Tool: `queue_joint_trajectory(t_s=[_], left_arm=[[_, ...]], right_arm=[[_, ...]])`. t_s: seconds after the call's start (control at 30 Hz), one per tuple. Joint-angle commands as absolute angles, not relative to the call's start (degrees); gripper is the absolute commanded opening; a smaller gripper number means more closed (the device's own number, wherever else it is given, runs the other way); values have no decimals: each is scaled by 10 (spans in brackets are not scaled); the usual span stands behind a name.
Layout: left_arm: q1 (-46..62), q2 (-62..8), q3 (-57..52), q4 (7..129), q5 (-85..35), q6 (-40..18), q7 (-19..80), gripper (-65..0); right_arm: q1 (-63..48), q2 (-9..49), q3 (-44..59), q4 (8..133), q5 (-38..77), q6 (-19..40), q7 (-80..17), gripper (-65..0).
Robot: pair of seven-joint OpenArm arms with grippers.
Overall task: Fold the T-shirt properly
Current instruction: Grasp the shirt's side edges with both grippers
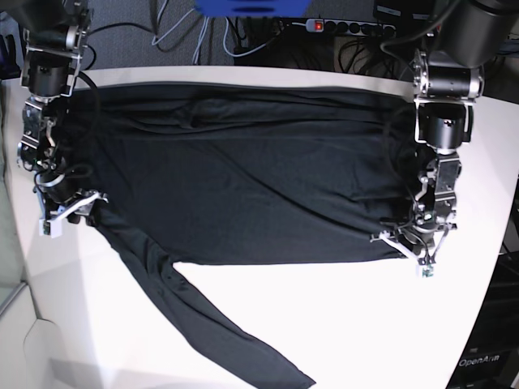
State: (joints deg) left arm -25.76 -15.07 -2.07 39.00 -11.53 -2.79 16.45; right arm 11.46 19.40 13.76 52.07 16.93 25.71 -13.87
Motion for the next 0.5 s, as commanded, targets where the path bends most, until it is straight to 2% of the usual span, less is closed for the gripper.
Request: queue_joint_trajectory(t_s=[0.0, 0.33, 0.47], left_arm=[[-265, -156, -22, 393, -109, -22, 179, -650], [-265, -156, -22, 393, -109, -22, 179, -650], [-265, -156, -22, 393, -109, -22, 179, -650]], right_arm=[[111, 202, 138, 524, 165, 262, -162, -380], [98, 202, 138, 523, 164, 262, -162, -381], [98, 191, 138, 523, 109, 262, -162, -385]])
